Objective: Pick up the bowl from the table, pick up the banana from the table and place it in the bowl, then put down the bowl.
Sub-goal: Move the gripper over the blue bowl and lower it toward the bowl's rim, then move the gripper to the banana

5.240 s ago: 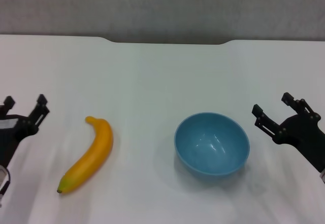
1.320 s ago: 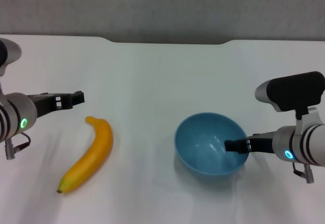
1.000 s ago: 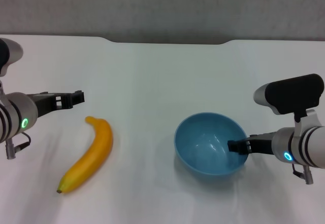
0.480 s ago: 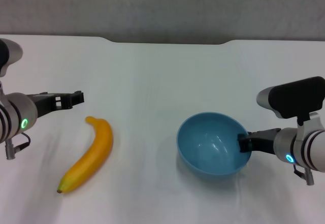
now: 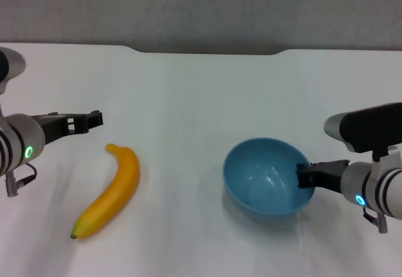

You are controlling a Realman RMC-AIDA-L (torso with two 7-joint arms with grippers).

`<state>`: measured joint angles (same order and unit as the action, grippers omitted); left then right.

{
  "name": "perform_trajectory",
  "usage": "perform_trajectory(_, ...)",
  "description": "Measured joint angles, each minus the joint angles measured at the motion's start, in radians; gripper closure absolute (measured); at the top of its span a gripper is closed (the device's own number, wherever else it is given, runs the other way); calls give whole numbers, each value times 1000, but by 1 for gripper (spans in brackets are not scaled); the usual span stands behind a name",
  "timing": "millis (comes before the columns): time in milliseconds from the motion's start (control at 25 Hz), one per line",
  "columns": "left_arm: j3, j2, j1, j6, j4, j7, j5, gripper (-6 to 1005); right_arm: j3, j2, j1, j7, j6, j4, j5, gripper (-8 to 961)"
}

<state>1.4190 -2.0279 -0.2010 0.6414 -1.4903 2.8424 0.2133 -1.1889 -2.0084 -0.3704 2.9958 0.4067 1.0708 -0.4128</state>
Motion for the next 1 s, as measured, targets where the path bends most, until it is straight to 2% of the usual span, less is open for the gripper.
perform_trajectory(480, 0, 0, 0, -7, 2, 0, 0, 136, 0, -1, 0, -9, -1, -2, -3, 905)
perform_trajectory(1000, -49, -2, 12, -43, 20, 0, -46, 136, -13, 0, 5, -9, 55, 87, 47, 908)
